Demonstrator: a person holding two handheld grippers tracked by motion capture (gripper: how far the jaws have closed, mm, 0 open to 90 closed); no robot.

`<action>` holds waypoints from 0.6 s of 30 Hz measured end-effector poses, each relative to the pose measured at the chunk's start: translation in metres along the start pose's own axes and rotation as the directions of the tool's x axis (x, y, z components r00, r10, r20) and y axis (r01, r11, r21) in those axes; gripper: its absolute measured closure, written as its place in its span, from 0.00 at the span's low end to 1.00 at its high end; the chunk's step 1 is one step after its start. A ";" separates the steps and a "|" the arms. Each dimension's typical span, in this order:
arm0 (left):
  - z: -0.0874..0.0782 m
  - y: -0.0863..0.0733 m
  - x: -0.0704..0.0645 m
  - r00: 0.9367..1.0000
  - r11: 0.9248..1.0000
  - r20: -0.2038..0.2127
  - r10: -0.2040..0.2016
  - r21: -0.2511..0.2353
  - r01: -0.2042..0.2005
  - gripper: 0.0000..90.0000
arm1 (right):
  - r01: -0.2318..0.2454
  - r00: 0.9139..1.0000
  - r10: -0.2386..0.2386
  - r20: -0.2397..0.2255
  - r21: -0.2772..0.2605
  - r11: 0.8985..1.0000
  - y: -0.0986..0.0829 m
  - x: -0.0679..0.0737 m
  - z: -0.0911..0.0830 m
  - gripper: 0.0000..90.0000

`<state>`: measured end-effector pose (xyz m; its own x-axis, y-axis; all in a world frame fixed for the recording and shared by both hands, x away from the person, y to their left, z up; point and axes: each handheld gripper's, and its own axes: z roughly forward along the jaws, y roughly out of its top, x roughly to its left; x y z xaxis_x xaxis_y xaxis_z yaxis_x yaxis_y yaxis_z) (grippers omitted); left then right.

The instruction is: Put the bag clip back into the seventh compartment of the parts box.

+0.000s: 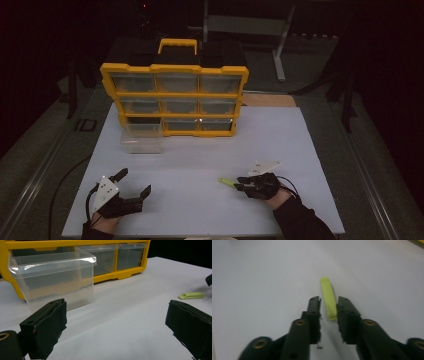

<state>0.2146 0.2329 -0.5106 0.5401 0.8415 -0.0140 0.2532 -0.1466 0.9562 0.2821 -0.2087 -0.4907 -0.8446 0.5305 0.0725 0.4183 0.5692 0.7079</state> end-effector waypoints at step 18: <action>0.000 0.000 -0.001 1.000 1.000 0.005 0.005 -0.003 -0.005 0.04 | -0.037 0.999 0.035 -0.032 -0.040 0.999 0.022 -0.006 -0.018 0.16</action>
<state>0.2140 0.2319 -0.5105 0.5455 0.8380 -0.0108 0.2485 -0.1494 0.9570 0.2903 -0.2109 -0.4634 -0.8395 0.5300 0.1199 0.4352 0.5238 0.7323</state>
